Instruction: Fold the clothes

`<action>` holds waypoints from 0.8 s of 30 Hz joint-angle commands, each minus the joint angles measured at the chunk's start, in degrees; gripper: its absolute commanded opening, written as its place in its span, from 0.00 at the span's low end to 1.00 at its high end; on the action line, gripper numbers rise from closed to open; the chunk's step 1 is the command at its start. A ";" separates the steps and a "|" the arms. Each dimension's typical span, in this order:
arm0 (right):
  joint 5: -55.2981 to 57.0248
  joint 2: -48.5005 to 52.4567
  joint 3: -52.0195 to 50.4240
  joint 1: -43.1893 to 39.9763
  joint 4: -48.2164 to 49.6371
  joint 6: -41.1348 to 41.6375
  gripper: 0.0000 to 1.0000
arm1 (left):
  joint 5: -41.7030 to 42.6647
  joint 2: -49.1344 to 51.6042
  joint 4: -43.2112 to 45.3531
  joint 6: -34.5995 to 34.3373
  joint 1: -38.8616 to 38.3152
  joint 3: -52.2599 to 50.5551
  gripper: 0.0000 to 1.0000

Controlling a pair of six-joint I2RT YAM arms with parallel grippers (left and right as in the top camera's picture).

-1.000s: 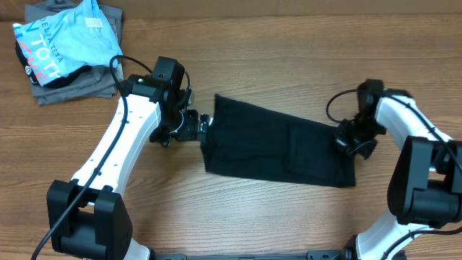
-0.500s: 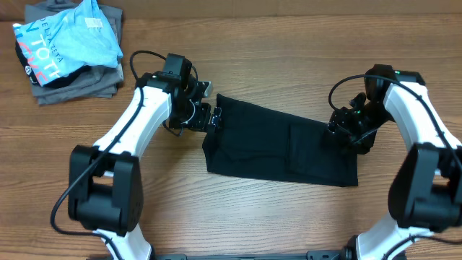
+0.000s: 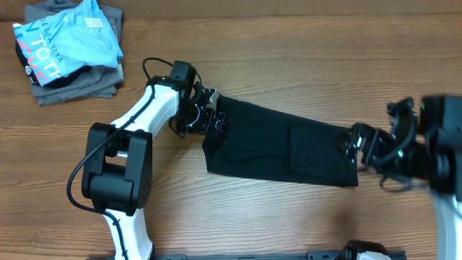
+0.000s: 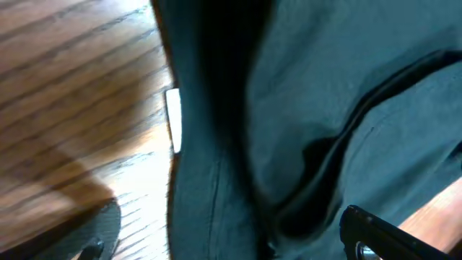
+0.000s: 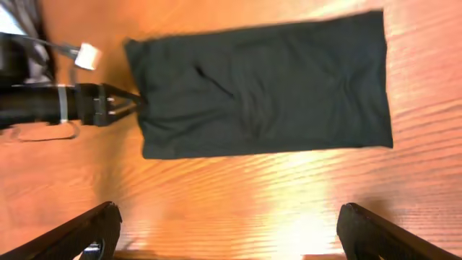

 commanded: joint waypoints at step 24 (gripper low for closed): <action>-0.35 1.09 0.87 0.22 -3.50 -1.31 1.00 | 3.21 6.12 -0.85 -0.61 -2.10 0.70 0.04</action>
